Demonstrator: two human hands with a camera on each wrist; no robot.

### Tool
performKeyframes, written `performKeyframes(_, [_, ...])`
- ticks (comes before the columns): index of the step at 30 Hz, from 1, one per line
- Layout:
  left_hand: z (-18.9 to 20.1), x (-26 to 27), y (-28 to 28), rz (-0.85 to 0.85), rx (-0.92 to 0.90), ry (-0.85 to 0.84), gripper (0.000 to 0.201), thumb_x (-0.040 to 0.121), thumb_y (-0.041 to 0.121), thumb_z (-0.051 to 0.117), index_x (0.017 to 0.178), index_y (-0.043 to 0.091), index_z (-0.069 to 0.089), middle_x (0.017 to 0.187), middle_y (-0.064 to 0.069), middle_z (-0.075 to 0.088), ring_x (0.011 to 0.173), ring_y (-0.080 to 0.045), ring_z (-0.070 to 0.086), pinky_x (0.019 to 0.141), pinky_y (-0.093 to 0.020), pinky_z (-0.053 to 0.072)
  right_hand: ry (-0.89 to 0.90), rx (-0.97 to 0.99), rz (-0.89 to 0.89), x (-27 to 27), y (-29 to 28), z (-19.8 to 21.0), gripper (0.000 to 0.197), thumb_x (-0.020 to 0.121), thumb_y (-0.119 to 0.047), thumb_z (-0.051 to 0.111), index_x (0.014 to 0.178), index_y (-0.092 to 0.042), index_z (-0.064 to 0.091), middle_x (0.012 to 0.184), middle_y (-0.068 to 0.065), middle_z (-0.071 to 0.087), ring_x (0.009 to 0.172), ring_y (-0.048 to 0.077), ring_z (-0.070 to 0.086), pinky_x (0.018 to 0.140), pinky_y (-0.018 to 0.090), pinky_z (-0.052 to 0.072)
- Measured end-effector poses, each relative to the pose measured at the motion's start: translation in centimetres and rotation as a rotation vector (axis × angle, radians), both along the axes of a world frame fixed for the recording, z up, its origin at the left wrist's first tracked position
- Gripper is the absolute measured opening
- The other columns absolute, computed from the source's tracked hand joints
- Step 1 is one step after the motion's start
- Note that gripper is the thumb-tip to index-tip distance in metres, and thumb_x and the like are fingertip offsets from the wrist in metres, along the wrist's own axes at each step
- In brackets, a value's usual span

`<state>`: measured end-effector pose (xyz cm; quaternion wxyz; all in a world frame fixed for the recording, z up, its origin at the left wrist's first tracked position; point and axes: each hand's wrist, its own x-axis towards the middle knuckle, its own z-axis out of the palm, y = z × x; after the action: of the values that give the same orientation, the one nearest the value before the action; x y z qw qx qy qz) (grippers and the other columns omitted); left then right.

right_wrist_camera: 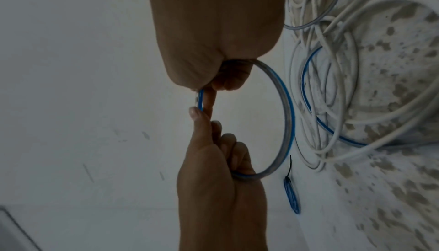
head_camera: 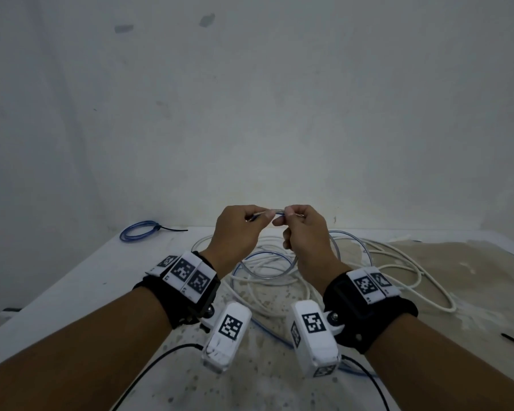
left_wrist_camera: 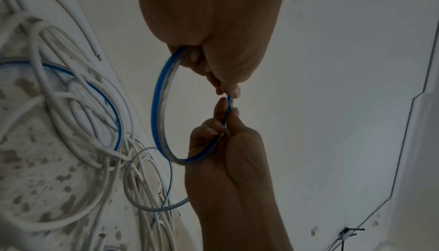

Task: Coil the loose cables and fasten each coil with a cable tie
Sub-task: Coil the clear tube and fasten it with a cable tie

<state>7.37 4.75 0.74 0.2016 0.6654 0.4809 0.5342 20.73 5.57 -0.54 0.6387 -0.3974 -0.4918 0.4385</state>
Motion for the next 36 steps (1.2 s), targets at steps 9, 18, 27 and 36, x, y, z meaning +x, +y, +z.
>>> performKeyframes(9, [0.2,0.0,0.5,0.111,-0.096,-0.023,0.043,0.098,0.039,0.055,0.088,0.002,0.075,0.075,-0.005,0.071,0.069,-0.007,0.063,0.076,-0.036,0.052,-0.039,0.016,0.101,-0.3,-0.6,-0.3,0.013,0.1,-0.009,0.051,0.107,-0.006,0.062,0.077,0.006,0.072,0.044,0.012,0.04,0.044,0.023,0.037])
performKeyframes(18, [0.7,0.1,0.1,0.124,-0.235,-0.246,0.023,0.091,0.029,0.068,0.082,0.008,0.074,0.069,0.001,0.063,0.058,-0.008,0.052,0.061,-0.024,0.04,-0.269,-0.101,0.272,1.1,-0.8,0.1,0.02,0.102,-0.028,0.051,0.11,-0.012,0.06,0.082,0.012,0.075,0.062,0.022,0.064,0.065,0.038,0.057])
performKeyframes(27, [0.3,-0.1,-0.1,0.076,-0.192,-0.07,0.032,0.091,0.028,0.069,0.08,-0.001,0.074,0.072,-0.004,0.069,0.07,-0.008,0.063,0.07,-0.027,0.051,-1.103,0.258,-0.201,2.6,0.5,1.4,0.038,0.099,-0.045,0.047,0.09,-0.015,0.068,0.087,0.006,0.059,0.085,0.022,0.053,0.076,0.034,0.042])
performKeyframes(36, [1.1,-0.2,-0.9,0.03,-0.205,-0.116,0.024,0.091,0.026,0.069,0.079,0.007,0.077,0.062,0.006,0.062,0.047,0.007,0.052,0.058,-0.019,0.039,-0.398,-0.172,0.584,2.7,0.5,1.9,0.027,0.1,-0.026,0.054,0.091,-0.003,0.064,0.068,0.007,0.064,0.063,0.018,0.058,0.071,0.03,0.053])
